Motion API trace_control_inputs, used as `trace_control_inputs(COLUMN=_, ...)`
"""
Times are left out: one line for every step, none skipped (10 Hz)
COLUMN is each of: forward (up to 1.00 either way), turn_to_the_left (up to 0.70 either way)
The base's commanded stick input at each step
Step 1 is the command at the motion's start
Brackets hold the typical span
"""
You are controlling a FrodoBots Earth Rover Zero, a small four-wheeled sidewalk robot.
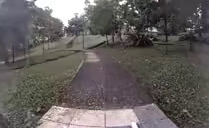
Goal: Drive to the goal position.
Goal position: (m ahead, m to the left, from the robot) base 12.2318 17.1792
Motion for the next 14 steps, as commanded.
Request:
trace_control_inputs(forward=0.70, turn_to_the_left=0.01)
trace_control_inputs(forward=0.70, turn_to_the_left=0.01)
trace_control_inputs(forward=0.70, turn_to_the_left=0.01)
trace_control_inputs(forward=0.70, turn_to_the_left=0.01)
trace_control_inputs(forward=0.70, turn_to_the_left=0.01)
trace_control_inputs(forward=0.70, turn_to_the_left=0.01)
trace_control_inputs(forward=0.70, turn_to_the_left=0.01)
trace_control_inputs(forward=0.70, turn_to_the_left=0.01)
trace_control_inputs(forward=0.70, turn_to_the_left=0.01)
trace_control_inputs(forward=0.70, turn_to_the_left=0.01)
trace_control_inputs(forward=0.70, turn_to_the_left=0.01)
trace_control_inputs(forward=0.70, turn_to_the_left=0.01)
trace_control_inputs(forward=0.70, turn_to_the_left=0.01)
trace_control_inputs(forward=0.70, turn_to_the_left=0.01)
